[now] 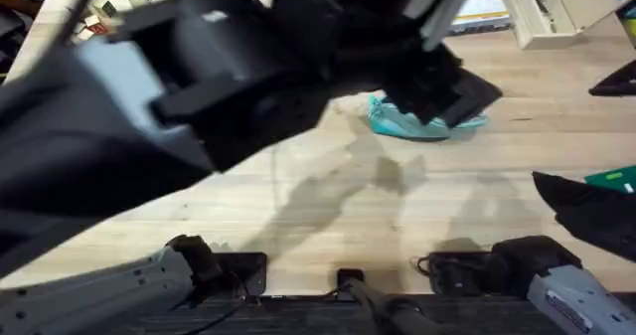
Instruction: Unzip the bag, pick up the pens from the table one at a time and place them inside, then zip the bag closed.
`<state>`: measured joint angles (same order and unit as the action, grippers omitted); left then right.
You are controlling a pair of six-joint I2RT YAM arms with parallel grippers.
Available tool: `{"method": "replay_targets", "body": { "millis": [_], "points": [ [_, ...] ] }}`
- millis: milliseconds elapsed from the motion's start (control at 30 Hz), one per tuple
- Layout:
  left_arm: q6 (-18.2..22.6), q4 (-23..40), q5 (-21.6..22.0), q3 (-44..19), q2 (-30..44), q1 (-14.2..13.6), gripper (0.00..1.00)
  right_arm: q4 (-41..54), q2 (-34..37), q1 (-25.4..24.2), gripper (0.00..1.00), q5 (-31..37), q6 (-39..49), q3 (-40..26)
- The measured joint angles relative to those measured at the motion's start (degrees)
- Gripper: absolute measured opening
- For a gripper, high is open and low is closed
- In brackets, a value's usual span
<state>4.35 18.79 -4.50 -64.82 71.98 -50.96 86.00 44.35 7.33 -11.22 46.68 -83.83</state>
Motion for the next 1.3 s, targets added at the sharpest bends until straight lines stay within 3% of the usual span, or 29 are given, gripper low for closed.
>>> {"method": "replay_targets", "body": {
  "millis": [267, 300, 433, 667, 867, 1033, 1300],
  "points": [
    [0.9, 10.8, 0.0, 0.0, -5.9, 6.1, 0.946, 0.0, 0.0, 0.0, 0.998, 0.0, 0.0, 0.0],
    [1.6, 14.0, 0.0, 0.0, -8.6, 9.2, 0.946, 0.0, 0.0, 0.0, 0.998, 0.0, 0.0, 0.0],
    [4.4, 18.4, -1.6, 0.0, -12.0, 13.3, 0.946, 0.0, 0.0, 0.0, 0.998, 0.0, 0.0, 0.0],
    [11.5, 26.2, -8.6, 0.0, -14.7, 20.6, 0.946, 0.0, 0.0, 0.0, 0.998, 0.0, 0.0, 0.0],
    [21.2, 28.8, -17.5, 0.0, -14.6, 27.2, 0.946, 0.0, 0.0, 0.0, 0.998, 0.0, 0.0, 0.0],
    [26.0, 27.7, -20.3, 0.0, -13.5, 30.0, 0.946, 0.0, 0.0, 0.0, 0.998, 0.0, 0.0, 0.0],
    [28.3, 27.6, -21.4, 0.0, -10.2, 30.1, 0.946, 1.9, 0.0, 0.0, 0.998, 0.0, 0.0, 0.0]
  ]
}}
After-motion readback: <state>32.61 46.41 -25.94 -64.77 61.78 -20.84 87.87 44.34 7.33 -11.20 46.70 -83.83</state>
